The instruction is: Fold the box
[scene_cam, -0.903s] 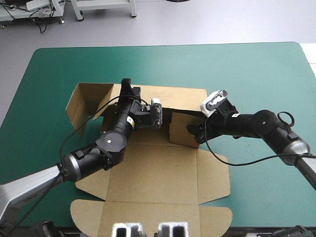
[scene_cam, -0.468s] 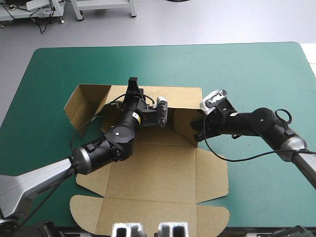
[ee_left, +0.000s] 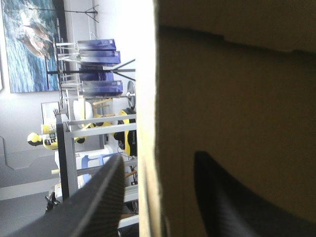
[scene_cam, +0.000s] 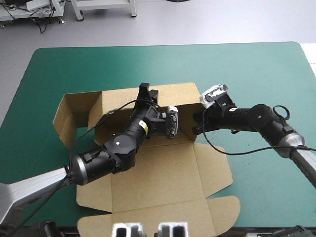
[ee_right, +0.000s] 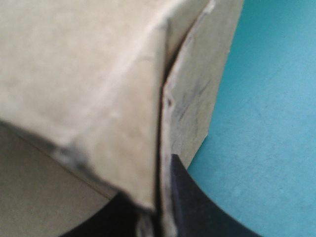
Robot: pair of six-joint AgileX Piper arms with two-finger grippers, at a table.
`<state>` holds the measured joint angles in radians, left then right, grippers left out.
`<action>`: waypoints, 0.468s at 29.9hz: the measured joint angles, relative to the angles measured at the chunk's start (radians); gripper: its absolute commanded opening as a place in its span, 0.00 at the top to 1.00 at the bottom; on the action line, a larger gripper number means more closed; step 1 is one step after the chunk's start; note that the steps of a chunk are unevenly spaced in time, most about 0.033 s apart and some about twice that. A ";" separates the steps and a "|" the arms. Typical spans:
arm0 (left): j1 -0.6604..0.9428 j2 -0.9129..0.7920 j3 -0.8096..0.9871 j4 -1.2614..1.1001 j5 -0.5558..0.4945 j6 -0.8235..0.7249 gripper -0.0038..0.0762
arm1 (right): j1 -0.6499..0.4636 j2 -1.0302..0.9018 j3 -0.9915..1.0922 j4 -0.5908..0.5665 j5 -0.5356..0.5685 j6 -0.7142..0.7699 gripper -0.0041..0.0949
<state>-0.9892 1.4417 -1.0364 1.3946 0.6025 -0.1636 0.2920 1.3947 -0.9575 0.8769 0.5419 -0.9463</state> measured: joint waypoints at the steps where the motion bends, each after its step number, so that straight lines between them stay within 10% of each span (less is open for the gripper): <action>1: -0.013 -0.006 0.000 0.000 0.002 0.000 0.35 | 0.000 0.000 -0.013 -0.029 -0.009 0.031 0.98; 14: -0.095 -0.076 -0.001 -0.010 0.067 -0.060 0.49 | -0.025 0.000 -0.167 -0.549 0.009 0.497 0.98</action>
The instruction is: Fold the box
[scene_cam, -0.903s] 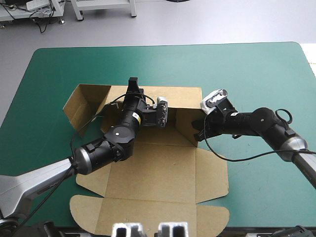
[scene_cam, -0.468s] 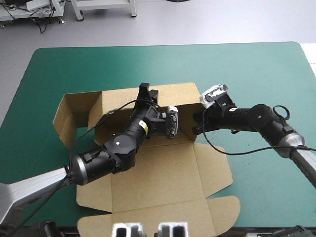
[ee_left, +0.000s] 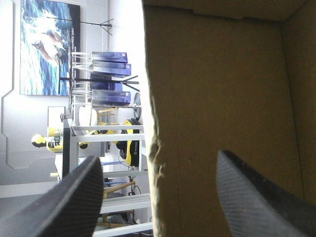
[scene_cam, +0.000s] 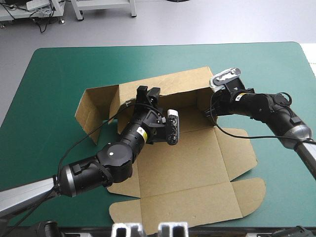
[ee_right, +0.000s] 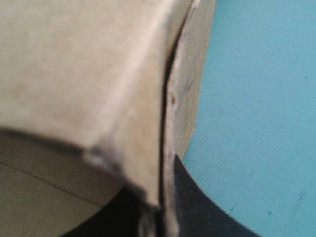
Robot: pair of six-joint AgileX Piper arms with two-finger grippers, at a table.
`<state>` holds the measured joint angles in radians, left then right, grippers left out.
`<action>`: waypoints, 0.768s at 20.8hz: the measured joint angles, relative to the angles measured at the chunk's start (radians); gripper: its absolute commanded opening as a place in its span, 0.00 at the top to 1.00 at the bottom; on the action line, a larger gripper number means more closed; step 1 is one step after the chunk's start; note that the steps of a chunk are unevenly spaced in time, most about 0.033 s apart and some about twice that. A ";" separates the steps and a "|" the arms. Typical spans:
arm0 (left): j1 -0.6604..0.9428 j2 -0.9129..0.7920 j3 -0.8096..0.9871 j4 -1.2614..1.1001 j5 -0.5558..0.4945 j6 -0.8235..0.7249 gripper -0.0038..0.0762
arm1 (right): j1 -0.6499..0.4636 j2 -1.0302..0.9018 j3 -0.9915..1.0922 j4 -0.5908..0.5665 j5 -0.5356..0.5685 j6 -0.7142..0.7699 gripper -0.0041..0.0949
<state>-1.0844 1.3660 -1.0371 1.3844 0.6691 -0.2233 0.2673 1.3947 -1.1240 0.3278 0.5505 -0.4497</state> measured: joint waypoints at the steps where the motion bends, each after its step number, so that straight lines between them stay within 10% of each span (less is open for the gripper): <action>1: -0.001 -0.009 0.000 0.000 0.009 -0.019 0.60 | -0.007 0.000 -0.005 -0.008 0.009 0.004 0.98; 3: -0.001 -0.033 0.000 0.000 0.015 -0.066 0.96 | -0.019 0.000 -0.011 -0.022 0.033 0.012 0.98; 9: 0.025 -0.151 -0.035 -0.135 0.076 -0.135 0.93 | -0.026 0.000 -0.025 -0.061 0.153 0.015 0.98; 16: 0.423 -0.189 -0.113 -0.554 -0.039 -0.021 0.93 | -0.026 0.000 -0.216 -0.149 0.475 0.009 0.98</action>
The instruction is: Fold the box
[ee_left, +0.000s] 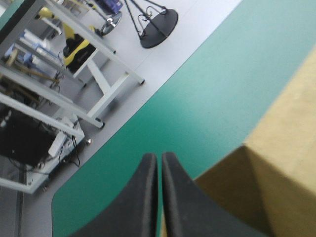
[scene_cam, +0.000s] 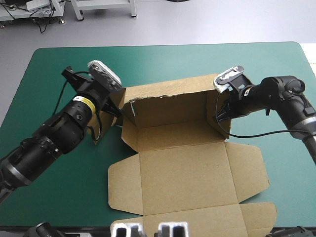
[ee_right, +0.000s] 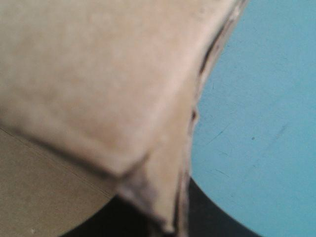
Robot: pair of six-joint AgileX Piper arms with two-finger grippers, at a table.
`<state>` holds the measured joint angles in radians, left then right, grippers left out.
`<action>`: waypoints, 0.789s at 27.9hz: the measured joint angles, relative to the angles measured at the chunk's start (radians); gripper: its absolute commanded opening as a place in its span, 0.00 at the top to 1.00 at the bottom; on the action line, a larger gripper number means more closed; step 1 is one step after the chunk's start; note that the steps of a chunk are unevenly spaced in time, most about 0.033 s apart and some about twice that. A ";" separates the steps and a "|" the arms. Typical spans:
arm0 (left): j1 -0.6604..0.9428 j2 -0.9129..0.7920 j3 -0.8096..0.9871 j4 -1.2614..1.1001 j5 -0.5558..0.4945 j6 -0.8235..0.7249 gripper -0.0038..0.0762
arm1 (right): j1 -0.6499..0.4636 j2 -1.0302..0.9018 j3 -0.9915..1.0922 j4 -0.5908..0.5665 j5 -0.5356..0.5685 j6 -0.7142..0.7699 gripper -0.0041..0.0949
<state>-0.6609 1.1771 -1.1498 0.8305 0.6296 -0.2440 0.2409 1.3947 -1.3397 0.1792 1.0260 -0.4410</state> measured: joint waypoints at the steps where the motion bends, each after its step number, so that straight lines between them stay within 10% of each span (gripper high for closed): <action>1: 0.051 -0.010 -0.009 -0.041 -0.001 0.004 0.93 | 0.000 0.000 -0.022 -0.018 0.029 0.000 0.98; 22: 0.374 -0.058 -0.014 -0.470 0.107 0.235 0.93 | -0.021 0.471 -0.485 0.018 0.215 0.000 0.98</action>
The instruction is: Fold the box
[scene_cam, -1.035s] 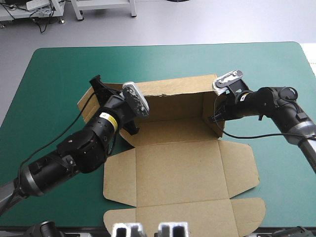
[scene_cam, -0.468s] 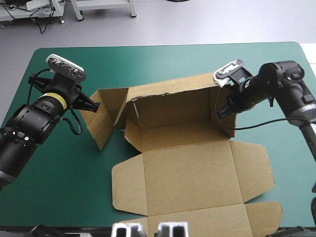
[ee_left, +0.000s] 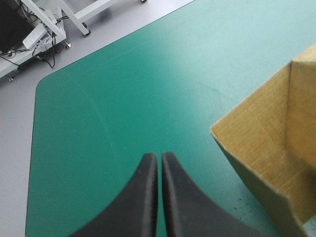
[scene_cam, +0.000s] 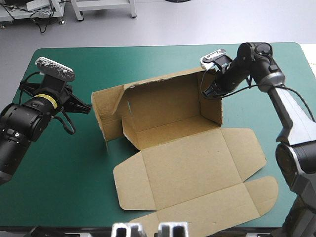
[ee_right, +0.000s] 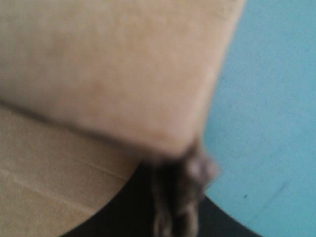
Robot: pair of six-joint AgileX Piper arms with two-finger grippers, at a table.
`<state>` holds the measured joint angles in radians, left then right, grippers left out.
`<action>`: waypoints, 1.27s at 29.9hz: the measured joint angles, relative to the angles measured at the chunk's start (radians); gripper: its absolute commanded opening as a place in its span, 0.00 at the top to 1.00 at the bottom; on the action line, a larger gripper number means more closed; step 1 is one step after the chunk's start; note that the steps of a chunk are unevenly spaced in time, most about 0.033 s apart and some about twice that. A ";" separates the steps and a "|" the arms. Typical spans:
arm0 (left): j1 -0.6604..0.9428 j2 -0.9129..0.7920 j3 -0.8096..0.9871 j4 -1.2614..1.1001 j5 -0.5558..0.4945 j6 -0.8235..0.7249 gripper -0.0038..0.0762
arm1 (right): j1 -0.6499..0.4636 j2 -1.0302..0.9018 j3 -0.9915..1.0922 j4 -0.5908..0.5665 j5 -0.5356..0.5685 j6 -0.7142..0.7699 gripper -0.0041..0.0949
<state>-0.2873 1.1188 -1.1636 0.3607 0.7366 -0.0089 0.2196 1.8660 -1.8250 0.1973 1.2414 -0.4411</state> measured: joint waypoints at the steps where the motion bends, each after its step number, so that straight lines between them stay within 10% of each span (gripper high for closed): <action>1: 0.000 0.000 0.000 -0.001 0.002 0.000 0.93 | -0.003 0.020 -0.026 0.008 0.000 -0.001 0.98; 13: 0.010 0.000 0.000 0.034 0.032 0.000 0.94 | -0.006 0.169 -0.230 0.016 -0.003 0.025 0.31; 38: 0.010 -0.212 0.096 0.003 0.166 -0.027 0.94 | -0.006 0.259 -0.290 0.011 -0.029 0.079 0.31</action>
<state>-0.2772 0.9068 -1.0679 0.3635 0.9022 -0.0357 0.2134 2.1248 -2.1154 0.2079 1.2127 -0.3618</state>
